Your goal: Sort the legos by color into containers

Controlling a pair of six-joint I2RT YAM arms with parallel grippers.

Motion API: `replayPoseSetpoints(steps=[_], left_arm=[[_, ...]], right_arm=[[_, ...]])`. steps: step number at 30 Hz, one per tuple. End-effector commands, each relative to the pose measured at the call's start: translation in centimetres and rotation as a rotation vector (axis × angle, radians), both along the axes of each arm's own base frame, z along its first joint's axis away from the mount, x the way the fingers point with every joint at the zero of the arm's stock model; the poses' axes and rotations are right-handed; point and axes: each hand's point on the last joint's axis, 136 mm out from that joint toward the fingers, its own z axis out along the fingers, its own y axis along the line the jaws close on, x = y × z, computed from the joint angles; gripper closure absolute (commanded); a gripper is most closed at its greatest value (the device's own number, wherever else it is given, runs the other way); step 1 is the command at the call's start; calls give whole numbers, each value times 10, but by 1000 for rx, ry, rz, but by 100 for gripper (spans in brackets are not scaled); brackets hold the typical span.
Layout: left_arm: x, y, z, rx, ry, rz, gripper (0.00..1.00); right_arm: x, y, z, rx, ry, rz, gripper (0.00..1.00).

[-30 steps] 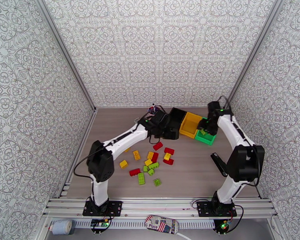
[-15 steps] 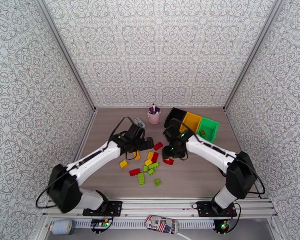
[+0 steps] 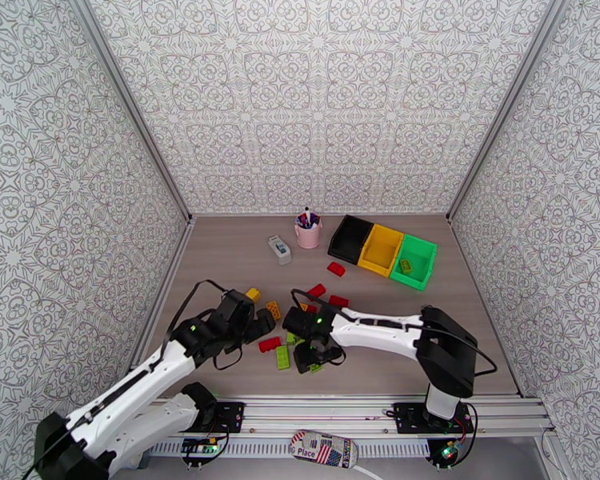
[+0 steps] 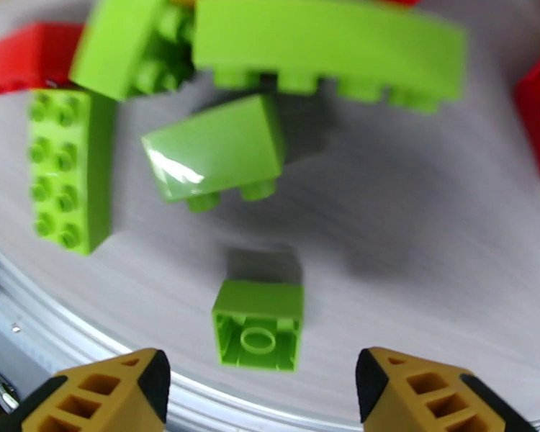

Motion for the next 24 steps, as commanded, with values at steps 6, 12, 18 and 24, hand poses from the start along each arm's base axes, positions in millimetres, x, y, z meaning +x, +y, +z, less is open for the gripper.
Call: replayPoseSetpoints(steps=[6, 12, 18, 24], left_arm=[[-20, 7, -18, -3, 56, 44, 1], [-17, 1, -17, 0, 54, 28, 1], [-13, -6, -15, -10, 45, 11, 1], [-3, -30, -7, -67, 12, -63, 1]], right_arm=[[5, -5, -22, -63, -13, -24, 34], [5, -6, -25, -69, -13, -29, 43], [5, -10, -24, -78, -21, -26, 56], [13, -18, -10, -39, -41, -71, 65]])
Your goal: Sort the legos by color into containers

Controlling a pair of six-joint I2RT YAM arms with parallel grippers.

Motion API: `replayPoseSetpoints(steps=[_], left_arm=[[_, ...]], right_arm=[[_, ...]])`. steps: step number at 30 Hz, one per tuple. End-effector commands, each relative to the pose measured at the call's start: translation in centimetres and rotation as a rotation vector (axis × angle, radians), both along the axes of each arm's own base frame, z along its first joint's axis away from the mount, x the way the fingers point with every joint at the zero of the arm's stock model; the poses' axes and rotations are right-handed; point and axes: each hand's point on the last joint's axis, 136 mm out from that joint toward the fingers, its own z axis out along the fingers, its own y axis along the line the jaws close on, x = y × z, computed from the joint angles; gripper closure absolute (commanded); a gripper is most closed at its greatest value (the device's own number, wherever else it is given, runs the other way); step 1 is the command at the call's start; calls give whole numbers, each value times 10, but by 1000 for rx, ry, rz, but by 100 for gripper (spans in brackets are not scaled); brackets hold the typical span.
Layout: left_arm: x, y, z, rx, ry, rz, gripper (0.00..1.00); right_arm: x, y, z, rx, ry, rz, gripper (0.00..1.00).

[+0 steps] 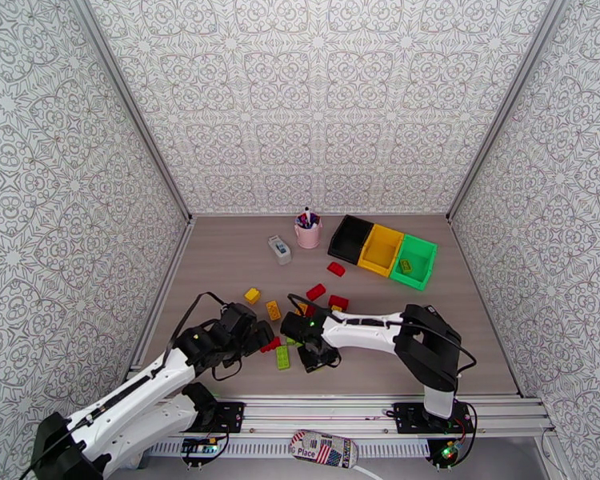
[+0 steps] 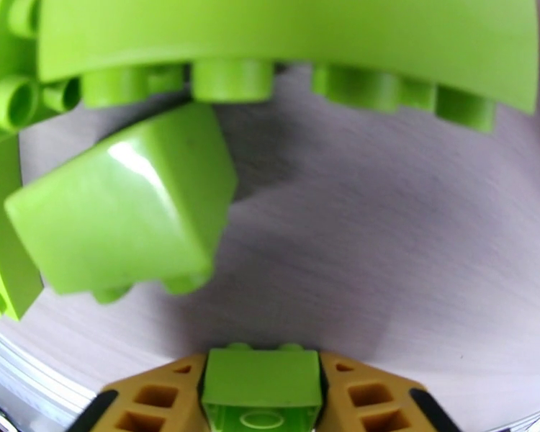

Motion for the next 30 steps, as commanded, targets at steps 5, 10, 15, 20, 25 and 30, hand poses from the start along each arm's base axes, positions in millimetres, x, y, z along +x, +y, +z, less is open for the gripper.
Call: replayPoseSetpoints(steps=[5, 10, 15, 20, 25, 30], left_arm=[[22, -54, 25, -129, -83, -143, 1], [38, -96, 38, -208, -115, -257, 1], [56, -136, 52, -283, -140, -353, 1], [76, -181, 70, -397, -163, -449, 1], [99, -233, 92, -506, -178, -549, 1], [118, -284, 106, -553, -162, -662, 1]], right_arm=[[23, -20, 25, 80, -45, -119, 67], [47, -32, 45, 181, -58, -225, 69], [78, -53, 65, 302, -64, -362, 71], [110, -80, 84, 416, -73, -498, 72], [138, -115, 96, 495, -79, -624, 73], [165, -166, 110, 517, -120, -762, 74]])
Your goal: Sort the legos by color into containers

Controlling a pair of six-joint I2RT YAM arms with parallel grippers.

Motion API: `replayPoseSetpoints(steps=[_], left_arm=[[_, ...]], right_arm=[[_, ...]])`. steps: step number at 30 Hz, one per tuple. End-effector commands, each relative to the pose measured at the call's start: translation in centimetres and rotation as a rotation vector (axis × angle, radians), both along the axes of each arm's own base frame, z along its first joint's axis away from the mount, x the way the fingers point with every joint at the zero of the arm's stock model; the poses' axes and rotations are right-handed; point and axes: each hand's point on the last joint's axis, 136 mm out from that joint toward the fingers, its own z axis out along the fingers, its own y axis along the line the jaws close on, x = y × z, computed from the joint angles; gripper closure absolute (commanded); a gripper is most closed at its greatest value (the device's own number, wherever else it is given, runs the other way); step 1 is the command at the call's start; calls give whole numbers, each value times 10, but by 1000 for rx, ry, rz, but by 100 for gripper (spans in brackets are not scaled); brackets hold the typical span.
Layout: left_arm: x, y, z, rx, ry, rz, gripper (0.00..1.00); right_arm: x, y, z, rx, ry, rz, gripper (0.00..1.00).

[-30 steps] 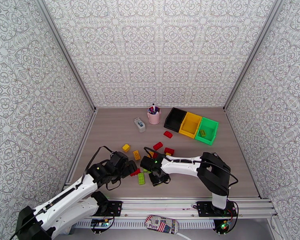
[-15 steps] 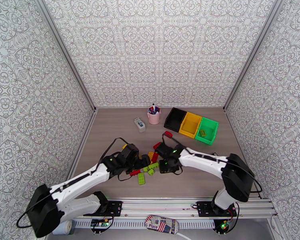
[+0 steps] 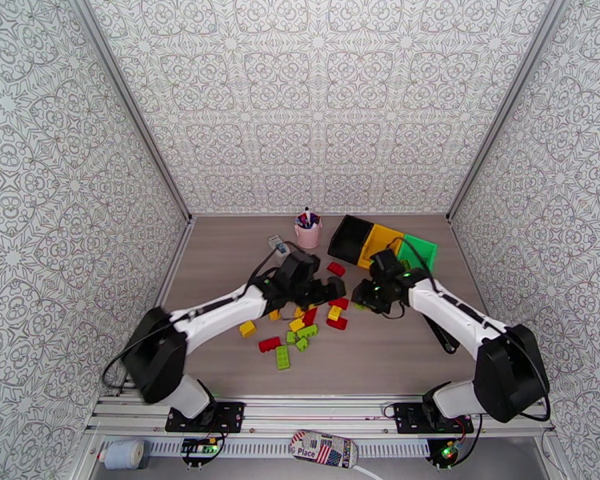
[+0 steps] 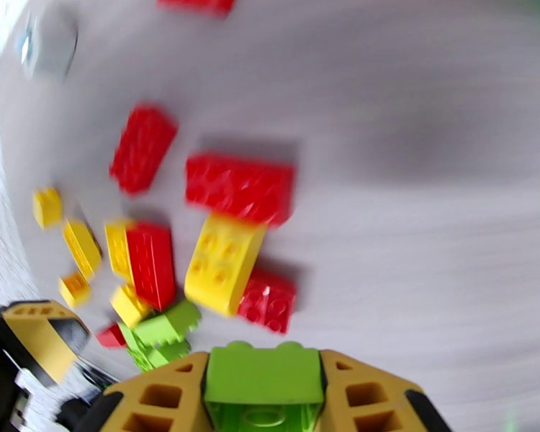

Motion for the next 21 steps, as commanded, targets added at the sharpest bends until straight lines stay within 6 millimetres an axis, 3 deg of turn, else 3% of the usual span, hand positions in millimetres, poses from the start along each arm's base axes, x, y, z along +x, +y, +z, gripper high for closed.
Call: replayPoseSetpoints(steps=[1, 7, 12, 15, 21], left_arm=[[1, -41, 26, -68, -46, -141, 1], [20, -92, 44, -89, -72, -226, 1], [34, -120, 57, -105, -88, -257, 1], [46, -132, 72, -136, -111, -254, 1], [64, -140, 72, -155, -101, -227, 1]], right_arm=[[11, -28, 17, 37, -25, -60, 74], [38, -102, 32, 19, -47, -225, 74], [63, -148, 38, -17, -51, -298, 75], [80, -171, 37, -23, -47, -343, 75], [110, -197, 36, -35, -35, -385, 71]])
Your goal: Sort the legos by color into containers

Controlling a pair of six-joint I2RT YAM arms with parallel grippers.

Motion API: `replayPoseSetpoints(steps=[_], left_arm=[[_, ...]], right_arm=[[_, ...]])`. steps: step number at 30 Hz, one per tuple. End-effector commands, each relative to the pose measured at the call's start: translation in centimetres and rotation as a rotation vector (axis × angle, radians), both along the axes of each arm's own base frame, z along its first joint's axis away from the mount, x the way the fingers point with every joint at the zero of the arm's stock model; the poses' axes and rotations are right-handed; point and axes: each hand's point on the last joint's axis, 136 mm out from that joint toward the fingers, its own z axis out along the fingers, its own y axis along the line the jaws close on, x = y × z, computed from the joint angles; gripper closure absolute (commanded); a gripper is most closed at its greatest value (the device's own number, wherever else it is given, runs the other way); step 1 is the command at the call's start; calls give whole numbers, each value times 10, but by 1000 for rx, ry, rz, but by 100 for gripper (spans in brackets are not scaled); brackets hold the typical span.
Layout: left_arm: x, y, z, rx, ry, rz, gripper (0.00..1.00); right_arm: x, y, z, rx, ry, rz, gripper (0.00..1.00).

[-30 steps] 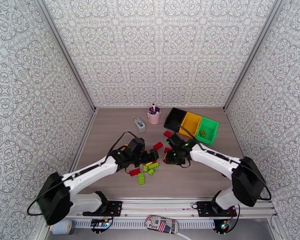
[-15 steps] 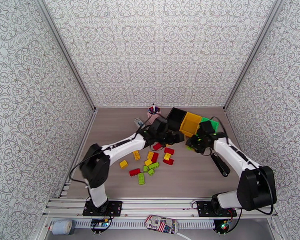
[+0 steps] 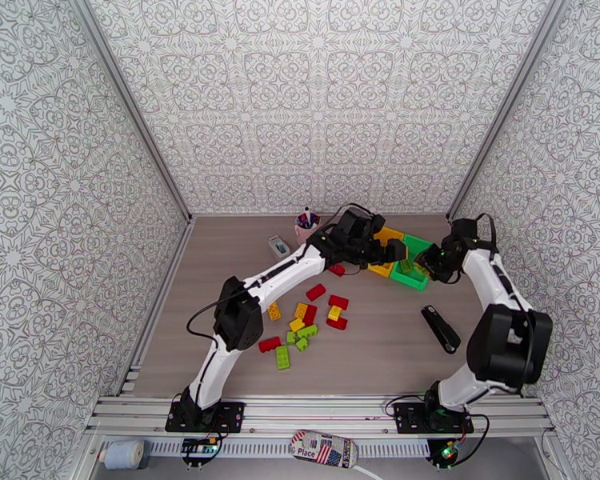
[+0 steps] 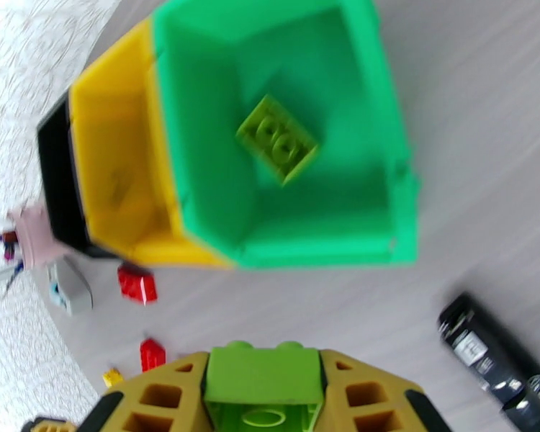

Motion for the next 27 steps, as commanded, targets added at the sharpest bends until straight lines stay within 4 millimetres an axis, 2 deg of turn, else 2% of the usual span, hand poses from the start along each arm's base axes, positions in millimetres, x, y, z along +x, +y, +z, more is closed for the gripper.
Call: replayPoseSetpoints(steps=[1, 8, 10, 11, 13, 14, 17, 20, 27], left_arm=[[4, 3, -5, 13, 45, 0, 1], [10, 21, -3, 38, 34, 27, 1], [13, 30, -10, 64, 32, 47, 1], [12, 36, 2, 57, 11, 60, 1], [14, 49, 7, 80, -12, 94, 1], [14, 58, -4, 120, -4, 112, 1], [14, 86, -6, 193, -36, 176, 1], [12, 123, -12, 300, -59, 272, 1], [-9, 224, -31, 481, -60, 489, 1]], right_arm=[[13, -8, 4, -6, 8, 8, 68], [30, -13, 8, -6, 5, 23, 48], [30, -13, 11, -9, -5, 28, 43], [30, -12, 12, -8, -8, 30, 42], [28, -10, 15, -1, -20, 38, 41], [27, -8, 17, 4, -28, 43, 41], [19, 2, 22, 5, -41, 66, 41], [6, 19, 27, -17, -48, 115, 40], [-34, 88, 19, -78, -31, 310, 37]])
